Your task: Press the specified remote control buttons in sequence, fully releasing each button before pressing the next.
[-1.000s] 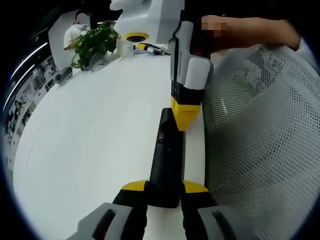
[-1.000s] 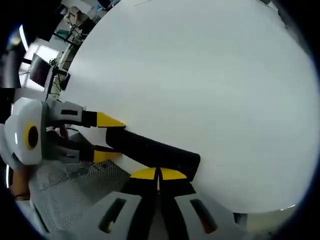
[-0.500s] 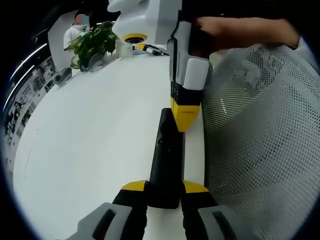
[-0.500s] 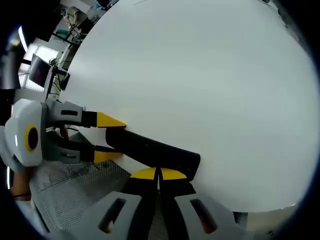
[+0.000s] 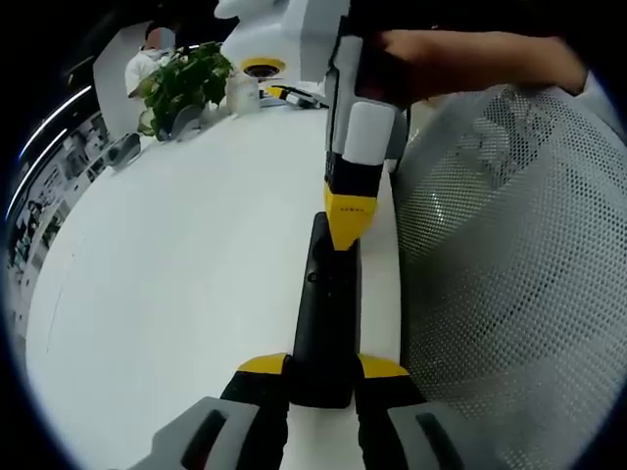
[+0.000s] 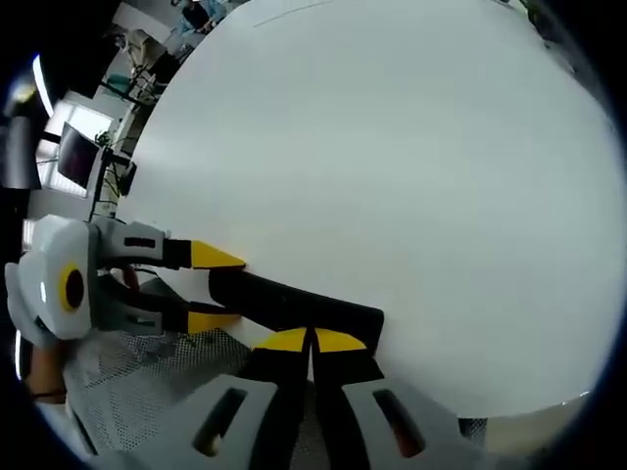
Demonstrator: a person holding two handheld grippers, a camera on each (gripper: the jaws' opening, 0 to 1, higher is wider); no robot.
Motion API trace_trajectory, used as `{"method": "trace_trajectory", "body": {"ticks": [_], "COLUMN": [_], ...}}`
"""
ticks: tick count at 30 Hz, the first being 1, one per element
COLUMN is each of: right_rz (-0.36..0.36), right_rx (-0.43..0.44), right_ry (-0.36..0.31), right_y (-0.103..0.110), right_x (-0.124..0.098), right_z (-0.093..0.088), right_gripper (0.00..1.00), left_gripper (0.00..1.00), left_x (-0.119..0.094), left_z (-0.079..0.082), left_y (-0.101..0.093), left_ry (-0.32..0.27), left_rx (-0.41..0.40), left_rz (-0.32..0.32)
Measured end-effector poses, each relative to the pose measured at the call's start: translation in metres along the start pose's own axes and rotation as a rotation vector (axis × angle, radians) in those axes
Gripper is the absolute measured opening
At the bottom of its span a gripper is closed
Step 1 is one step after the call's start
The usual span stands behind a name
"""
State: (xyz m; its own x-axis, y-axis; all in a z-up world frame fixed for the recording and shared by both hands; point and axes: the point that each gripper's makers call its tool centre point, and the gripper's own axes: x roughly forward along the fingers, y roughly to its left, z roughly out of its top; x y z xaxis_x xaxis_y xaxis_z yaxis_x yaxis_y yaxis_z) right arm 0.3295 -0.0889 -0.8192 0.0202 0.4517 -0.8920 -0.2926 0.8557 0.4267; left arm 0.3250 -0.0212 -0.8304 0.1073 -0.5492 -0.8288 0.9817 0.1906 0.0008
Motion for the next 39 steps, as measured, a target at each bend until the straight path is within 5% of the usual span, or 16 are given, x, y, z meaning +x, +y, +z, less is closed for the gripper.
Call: {"method": "trace_trajectory", "body": {"ticks": [21,39], "right_rz": [-0.05,-0.02], "right_rx": [-0.099,-0.047], "right_ry": [0.0,-0.012], "right_y": [-0.0001,-0.0025], "right_x": [0.0061,0.0046], "right_z": [0.002,0.002], "right_gripper": [0.0,0.0], "left_gripper": [0.25,0.24], "left_x": [0.0007,0.0015], "left_z": [0.0016,0.0014], "left_y": [-0.0015,-0.001], "left_ry": [0.007,0.025], "left_rx": [0.011,-0.005], "left_rz": [-0.006,0.0]}}
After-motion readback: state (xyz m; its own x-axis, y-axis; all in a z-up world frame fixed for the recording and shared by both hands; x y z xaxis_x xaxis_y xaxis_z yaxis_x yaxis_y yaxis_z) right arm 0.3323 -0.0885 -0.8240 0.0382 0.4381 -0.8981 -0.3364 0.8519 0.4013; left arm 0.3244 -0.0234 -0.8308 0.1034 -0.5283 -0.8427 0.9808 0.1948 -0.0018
